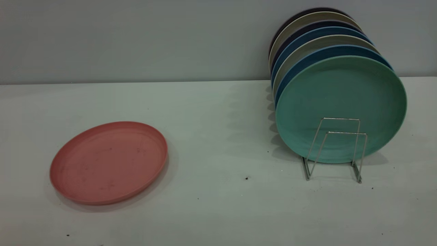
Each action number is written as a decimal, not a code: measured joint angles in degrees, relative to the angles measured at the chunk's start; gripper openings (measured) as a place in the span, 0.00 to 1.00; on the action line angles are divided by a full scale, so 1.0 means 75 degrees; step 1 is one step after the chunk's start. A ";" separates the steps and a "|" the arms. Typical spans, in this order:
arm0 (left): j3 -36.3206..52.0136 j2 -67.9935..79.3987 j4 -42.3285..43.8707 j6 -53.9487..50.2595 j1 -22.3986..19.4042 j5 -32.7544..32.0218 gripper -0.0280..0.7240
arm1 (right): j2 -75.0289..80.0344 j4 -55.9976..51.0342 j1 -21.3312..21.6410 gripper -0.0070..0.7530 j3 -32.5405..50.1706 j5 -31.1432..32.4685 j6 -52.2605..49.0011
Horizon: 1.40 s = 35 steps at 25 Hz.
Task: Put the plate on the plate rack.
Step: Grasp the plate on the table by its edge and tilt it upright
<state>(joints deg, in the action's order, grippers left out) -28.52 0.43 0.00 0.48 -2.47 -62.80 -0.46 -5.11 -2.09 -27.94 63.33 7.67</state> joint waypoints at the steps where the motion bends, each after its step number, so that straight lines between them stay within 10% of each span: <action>1: -0.0029 0.0170 0.0000 0.0000 0.0000 0.0164 0.55 | 0.0116 -0.0044 0.0000 0.57 -0.0033 -0.0166 -0.0007; 16: -0.0973 0.7053 -0.0213 0.0161 0.0000 0.3135 0.63 | 0.5664 -0.3194 0.0000 0.57 -0.0154 -0.3850 0.2907; 27: -0.2657 1.1380 -0.1978 0.1632 -0.0036 0.4210 0.63 | 0.9598 -0.6352 0.0000 0.57 -0.1364 -0.4486 0.6264; 35: -0.2730 1.3083 -0.4276 0.3938 -0.1398 0.4669 0.63 | 1.0947 -0.7585 0.0000 0.57 -0.1475 -0.4596 0.7645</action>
<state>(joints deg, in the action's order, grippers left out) -49.00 98.55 -32.07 30.02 -12.96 -27.78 81.64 -62.00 -2.09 -39.00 28.86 65.00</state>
